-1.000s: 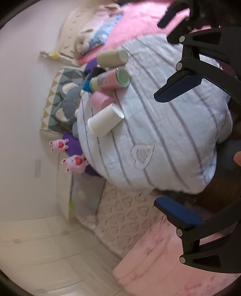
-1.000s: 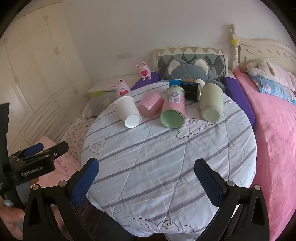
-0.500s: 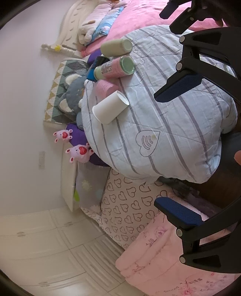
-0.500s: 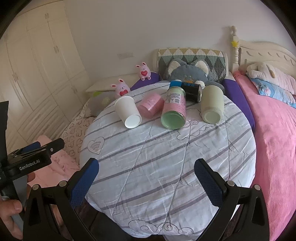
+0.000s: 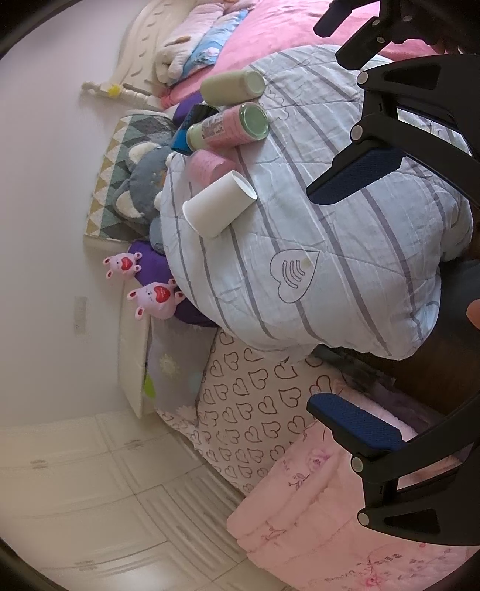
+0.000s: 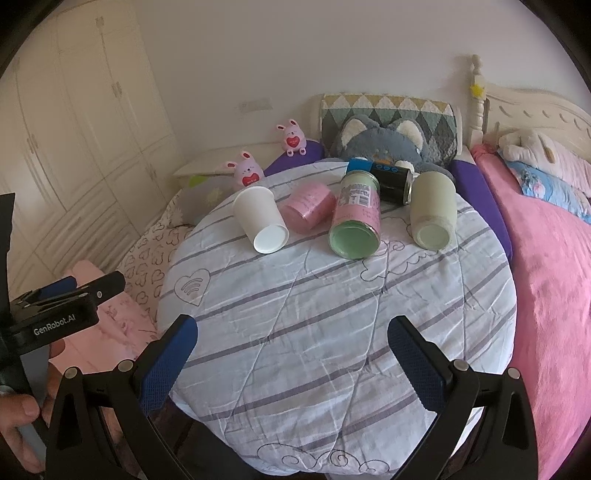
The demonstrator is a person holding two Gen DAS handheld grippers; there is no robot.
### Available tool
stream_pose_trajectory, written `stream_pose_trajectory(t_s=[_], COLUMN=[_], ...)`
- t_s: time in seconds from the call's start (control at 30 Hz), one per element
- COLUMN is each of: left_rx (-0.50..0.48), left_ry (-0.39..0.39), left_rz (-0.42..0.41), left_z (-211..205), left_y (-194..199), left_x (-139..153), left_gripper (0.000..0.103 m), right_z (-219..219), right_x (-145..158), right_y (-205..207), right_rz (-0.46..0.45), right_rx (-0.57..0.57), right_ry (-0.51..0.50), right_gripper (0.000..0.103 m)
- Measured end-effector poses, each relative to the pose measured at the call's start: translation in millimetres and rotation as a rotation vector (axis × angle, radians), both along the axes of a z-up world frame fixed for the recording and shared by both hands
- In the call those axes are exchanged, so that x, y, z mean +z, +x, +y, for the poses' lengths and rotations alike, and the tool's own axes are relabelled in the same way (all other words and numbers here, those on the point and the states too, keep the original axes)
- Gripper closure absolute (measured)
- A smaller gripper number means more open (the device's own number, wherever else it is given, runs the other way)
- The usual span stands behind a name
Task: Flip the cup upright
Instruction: 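Move the right tool toward the white paper cup lying on its side, then close the right tool around the body of the white paper cup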
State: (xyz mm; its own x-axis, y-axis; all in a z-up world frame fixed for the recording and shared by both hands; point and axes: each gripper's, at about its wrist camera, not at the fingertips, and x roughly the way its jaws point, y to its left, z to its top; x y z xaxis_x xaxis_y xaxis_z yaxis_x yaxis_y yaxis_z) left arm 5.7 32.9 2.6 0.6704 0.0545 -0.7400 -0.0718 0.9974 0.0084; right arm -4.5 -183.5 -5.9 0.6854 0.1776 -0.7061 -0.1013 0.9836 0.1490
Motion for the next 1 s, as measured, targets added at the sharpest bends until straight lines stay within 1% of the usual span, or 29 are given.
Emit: stream_pose_trajectory(t_s=[0.17,0.3,0.6,0.8,0.9,1.0], left_rx=[0.016,0.033,0.062,0.075,0.089,0.107], left_ry=[-0.014,-0.007,0.006,0.019,0.027,0.032], left_rz=[-0.001,-0.008,-0.005,0.015,0.023,0.033], left_z=[7.3,15.1,29.3,35.7,41.3,49.2], left_y=[1.9,3.8,15.9,30.6,38.4,47.9], left_x=[1.8,2.8,-2.2,-11.8,-16.5,-22.1], left_gripper=[0.000,0.000,0.000,0.000,0.000,0.000], right_z=[8.4,17.5,34.5,45.6,51.7,63.6], right_x=[-1.1,-3.8,-10.8,-18.9,-23.0,-28.2], right_y=[6.7,13.5,37.1,60.2,75.1,95.4], right_rz=[-0.002,0.007,0.038,0.063,0.075,0.085], right_rx=[0.023,0.047,0.100,0.124,0.141,0.174], right_ry=[-0.019,-0.051,-0.076,-0.088,-0.084,-0.104], right_gripper=[0.000,0.000,0.000,0.000,0.000,0.000])
